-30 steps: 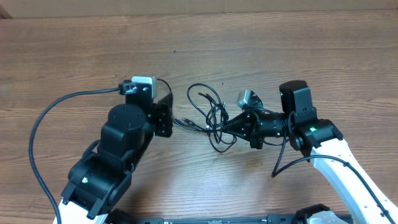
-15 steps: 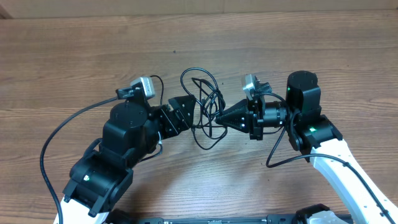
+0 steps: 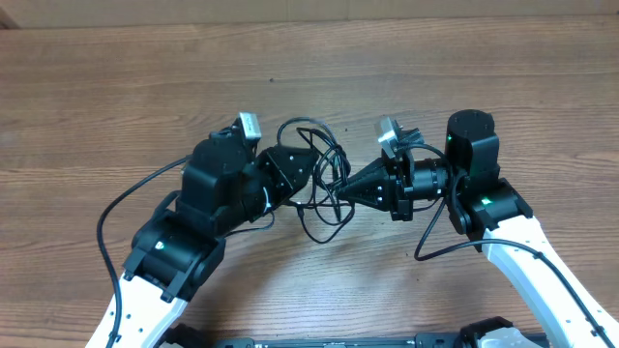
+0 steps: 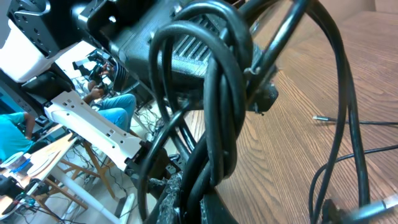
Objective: Untangle cables
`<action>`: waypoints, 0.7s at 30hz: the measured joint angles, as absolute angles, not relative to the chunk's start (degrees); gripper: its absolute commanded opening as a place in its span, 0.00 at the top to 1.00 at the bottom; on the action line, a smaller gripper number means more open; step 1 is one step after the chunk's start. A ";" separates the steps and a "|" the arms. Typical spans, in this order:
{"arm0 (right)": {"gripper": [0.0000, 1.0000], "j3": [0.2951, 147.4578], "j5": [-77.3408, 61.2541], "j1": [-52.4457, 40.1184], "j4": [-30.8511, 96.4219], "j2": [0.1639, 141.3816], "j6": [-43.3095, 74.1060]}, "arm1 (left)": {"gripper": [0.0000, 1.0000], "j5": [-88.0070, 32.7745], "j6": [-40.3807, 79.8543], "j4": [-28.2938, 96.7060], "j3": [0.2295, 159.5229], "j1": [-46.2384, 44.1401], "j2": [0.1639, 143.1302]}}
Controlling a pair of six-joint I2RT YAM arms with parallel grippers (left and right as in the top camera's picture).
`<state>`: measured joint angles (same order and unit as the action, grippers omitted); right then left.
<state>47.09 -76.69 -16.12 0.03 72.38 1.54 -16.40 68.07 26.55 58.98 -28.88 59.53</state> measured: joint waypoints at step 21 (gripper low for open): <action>0.96 47.09 -72.42 -16.16 8.93 72.38 -1.23 | 0.96 -19.99 65.84 26.81 58.98 -21.45 58.08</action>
